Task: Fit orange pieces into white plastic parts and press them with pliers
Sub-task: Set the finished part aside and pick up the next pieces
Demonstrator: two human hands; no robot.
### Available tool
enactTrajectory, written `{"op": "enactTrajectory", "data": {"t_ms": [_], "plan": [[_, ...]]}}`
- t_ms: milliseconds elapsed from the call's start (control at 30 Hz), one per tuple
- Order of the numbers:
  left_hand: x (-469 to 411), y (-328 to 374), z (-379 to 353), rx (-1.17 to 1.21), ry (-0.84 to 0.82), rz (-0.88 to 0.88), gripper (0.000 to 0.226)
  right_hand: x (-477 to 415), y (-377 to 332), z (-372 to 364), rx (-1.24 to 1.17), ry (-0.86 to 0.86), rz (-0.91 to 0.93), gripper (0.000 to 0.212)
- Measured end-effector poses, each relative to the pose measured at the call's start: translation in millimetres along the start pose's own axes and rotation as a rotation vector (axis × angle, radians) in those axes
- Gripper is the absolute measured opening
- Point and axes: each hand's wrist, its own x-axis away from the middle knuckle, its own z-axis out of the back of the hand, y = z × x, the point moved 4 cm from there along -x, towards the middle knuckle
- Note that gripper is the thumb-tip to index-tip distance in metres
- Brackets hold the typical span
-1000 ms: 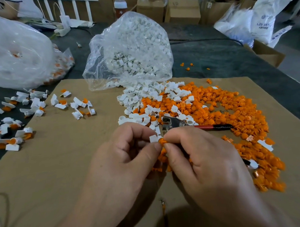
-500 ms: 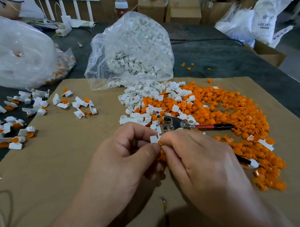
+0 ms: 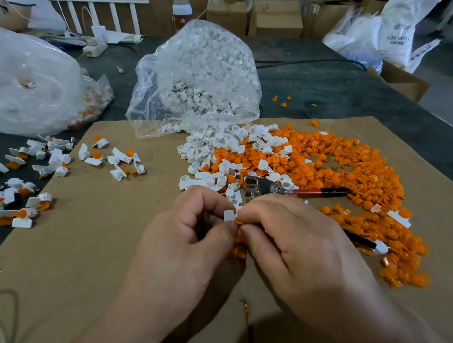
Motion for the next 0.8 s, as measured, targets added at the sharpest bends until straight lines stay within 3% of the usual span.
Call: {"op": "enactTrajectory", "data": {"t_ms": [133,300,367,467,600,733,800], "plan": [[-0.2,1.2,-0.1,0.017,0.027,-0.008,0.019,-0.7,-1.3,-0.3,0.026,0.012,-0.002,0.026],[-1.1,-0.3,-1.0,0.058,0.053,0.010,0.012,-2.0,-0.3,3.4,0.072,0.035,0.034,0.023],[-3.6,-2.6,0.7,0.164,0.099,0.053,0.015,-4.2,9.4,8.7,0.182,0.013,-0.040,0.037],[-8.9,-9.0,7.6,0.330,0.131,0.137,0.016,-5.1,34.9,18.6,0.379,-0.194,-0.269,0.063],[-15.5,-18.5,12.5,0.477,0.127,0.200,0.026,1.3,58.9,21.8,0.510,-0.480,-0.349,0.071],[-15.3,-18.3,10.8,0.526,0.101,0.222,0.012,3.1,64.4,23.4,0.523,-0.494,-0.341,0.075],[-15.4,-19.8,10.8,0.509,0.094,0.224,0.019,3.2,68.1,23.2,0.550,-0.475,-0.339,0.076]]}}
